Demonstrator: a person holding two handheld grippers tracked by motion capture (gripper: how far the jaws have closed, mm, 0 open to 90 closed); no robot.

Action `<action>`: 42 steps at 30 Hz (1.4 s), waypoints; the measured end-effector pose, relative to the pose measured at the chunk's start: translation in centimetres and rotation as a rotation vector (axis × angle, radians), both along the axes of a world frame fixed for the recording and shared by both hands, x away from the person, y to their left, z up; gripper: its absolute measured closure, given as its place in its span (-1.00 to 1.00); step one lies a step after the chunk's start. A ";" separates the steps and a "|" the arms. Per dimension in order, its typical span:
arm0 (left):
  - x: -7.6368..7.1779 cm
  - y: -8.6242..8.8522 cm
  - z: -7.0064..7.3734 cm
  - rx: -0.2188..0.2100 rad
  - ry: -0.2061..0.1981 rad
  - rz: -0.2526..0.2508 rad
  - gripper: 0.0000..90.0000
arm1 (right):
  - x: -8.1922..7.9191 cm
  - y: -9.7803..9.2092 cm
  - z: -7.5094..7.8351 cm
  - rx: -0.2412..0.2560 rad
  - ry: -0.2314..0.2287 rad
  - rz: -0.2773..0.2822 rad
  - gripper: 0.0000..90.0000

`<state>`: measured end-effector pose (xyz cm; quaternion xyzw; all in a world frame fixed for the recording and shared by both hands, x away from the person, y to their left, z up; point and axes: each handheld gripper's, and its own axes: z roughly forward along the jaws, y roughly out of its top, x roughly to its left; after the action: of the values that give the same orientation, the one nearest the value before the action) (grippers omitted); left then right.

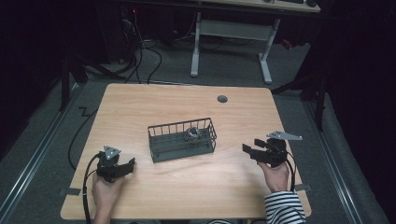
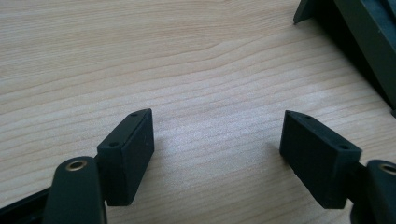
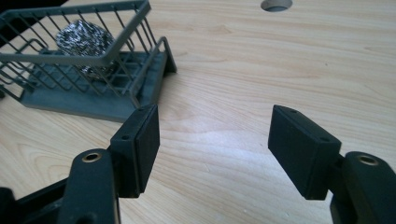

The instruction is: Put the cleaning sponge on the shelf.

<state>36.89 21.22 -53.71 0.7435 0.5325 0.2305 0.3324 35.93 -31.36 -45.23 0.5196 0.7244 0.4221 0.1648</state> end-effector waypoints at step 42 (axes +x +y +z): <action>0.0 0.0 0.0 -0.002 0.001 -0.001 -0.40 | 0.2 0.0 -6.6 -0.091 0.066 -0.063 -0.24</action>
<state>36.90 21.24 -53.71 0.7435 0.5326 0.2297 0.3329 36.08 -31.34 -51.84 0.5478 0.7311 0.3660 0.1773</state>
